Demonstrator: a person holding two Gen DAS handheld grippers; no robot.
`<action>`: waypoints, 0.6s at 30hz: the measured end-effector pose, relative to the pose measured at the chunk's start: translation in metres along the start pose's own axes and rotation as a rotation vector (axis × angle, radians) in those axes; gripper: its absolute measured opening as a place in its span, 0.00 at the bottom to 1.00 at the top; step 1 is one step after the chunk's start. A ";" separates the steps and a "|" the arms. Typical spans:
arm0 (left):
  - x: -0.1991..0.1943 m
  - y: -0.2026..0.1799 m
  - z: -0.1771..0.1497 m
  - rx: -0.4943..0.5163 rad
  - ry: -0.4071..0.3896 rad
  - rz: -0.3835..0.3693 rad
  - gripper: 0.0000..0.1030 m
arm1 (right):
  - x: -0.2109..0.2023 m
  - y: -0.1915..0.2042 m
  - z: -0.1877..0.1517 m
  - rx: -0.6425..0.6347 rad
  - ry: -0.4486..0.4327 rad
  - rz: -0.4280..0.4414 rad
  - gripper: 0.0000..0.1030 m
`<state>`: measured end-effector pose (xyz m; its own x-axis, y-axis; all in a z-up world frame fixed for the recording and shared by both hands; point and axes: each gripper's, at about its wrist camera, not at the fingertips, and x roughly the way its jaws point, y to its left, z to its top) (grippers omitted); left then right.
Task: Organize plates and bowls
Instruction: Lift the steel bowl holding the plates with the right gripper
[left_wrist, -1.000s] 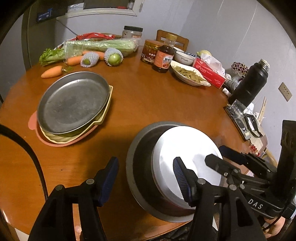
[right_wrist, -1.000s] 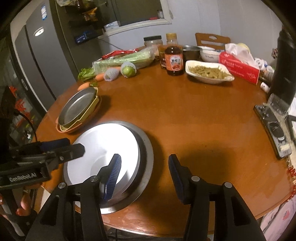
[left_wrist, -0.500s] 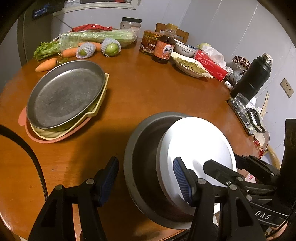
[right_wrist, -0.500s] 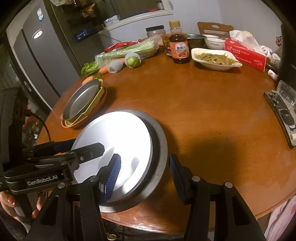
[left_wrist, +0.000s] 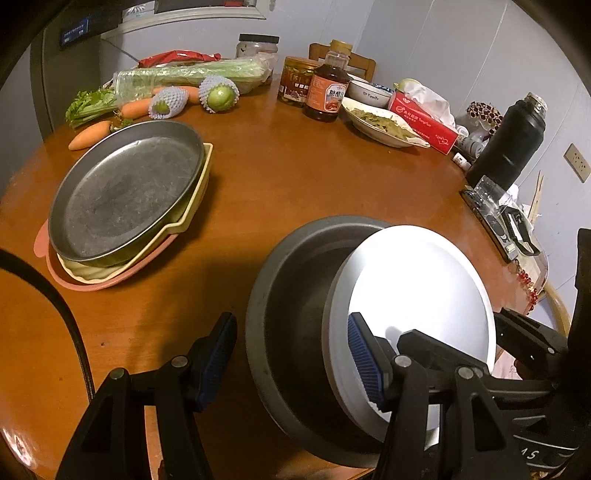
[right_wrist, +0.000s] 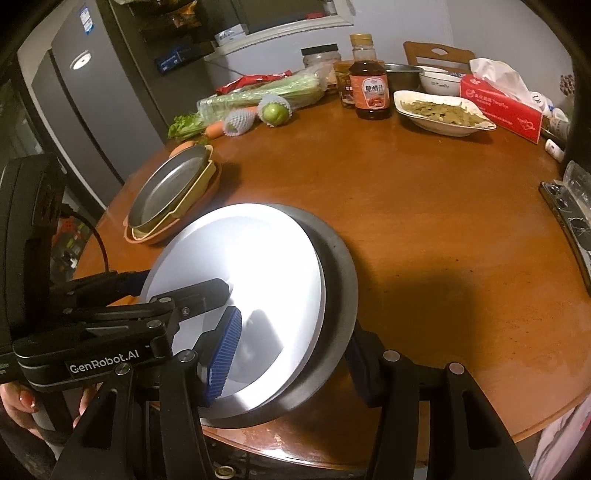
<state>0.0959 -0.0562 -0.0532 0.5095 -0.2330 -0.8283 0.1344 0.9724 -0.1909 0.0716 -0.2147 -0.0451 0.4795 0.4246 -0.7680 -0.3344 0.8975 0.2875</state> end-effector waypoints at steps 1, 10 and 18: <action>0.000 0.000 0.000 0.003 -0.001 0.002 0.59 | 0.000 0.000 0.000 -0.002 -0.002 0.001 0.54; 0.000 -0.003 0.000 -0.005 -0.011 -0.026 0.49 | 0.000 -0.001 0.002 -0.010 -0.033 0.006 0.50; -0.006 -0.003 -0.002 -0.014 -0.016 -0.021 0.48 | -0.002 0.002 0.001 -0.018 -0.043 -0.016 0.48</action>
<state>0.0906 -0.0577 -0.0492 0.5206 -0.2535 -0.8153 0.1331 0.9673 -0.2158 0.0705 -0.2134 -0.0419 0.5192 0.4154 -0.7469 -0.3409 0.9021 0.2647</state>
